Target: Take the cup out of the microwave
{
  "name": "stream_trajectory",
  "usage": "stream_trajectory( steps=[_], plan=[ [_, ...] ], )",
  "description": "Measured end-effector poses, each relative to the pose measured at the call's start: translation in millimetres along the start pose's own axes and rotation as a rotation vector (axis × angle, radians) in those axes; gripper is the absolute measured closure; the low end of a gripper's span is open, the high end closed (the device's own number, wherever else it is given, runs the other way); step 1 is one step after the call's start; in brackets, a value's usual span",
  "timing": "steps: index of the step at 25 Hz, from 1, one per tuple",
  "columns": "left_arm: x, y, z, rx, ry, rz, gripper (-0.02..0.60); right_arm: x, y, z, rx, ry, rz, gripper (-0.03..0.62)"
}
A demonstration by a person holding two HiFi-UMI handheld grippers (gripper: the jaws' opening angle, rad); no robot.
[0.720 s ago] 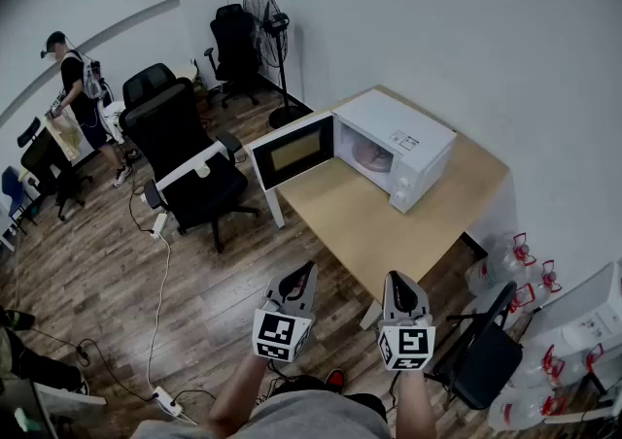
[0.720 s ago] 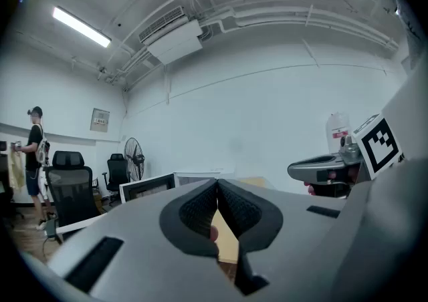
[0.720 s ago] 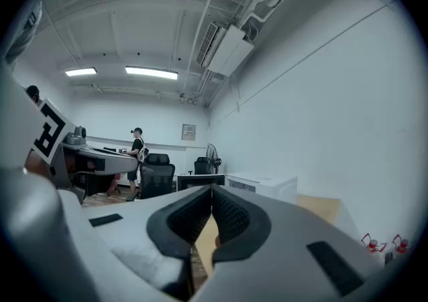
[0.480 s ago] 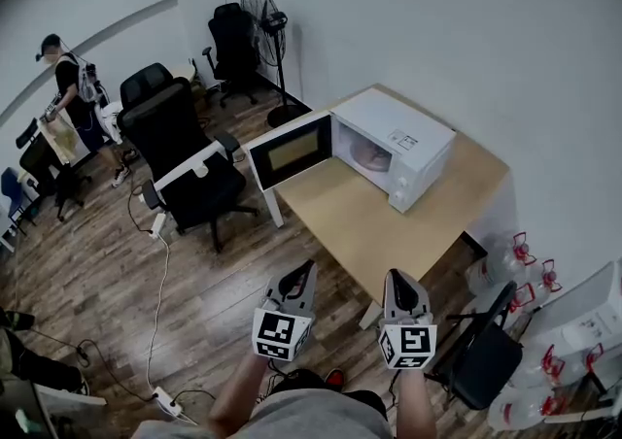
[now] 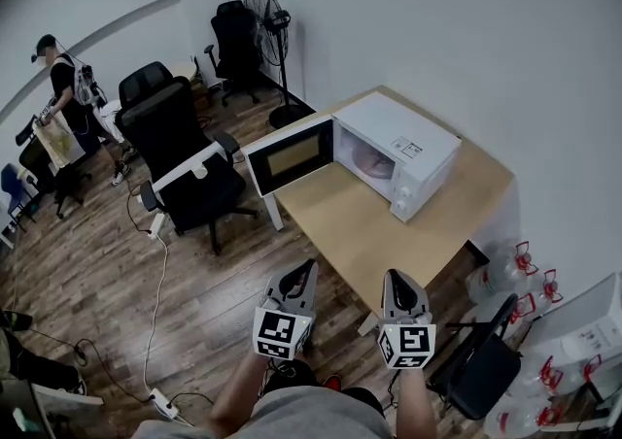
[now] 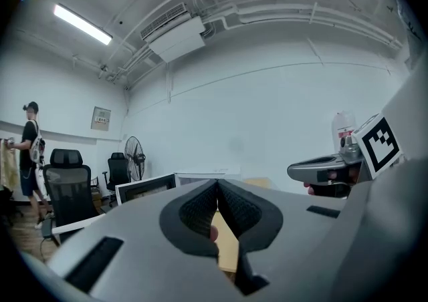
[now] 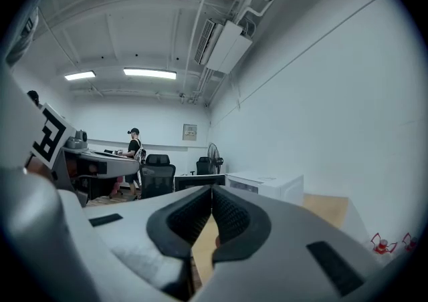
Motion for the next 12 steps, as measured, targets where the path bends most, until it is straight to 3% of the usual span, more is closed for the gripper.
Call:
stream_trajectory(
  steps=[12],
  plan=[
    [-114,0,-64,-0.005,0.07,-0.018,0.559,-113,3,31,-0.009,0.059,-0.009,0.576]
  ],
)
Point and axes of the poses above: the fingertips, and each gripper's own axes: x backward along the fingers, z to its right, y out of its underside, the point moved 5 cm from there along x, backward along the fingers, and after that the axes turned 3 degrees about x, right-handed, at the moved point
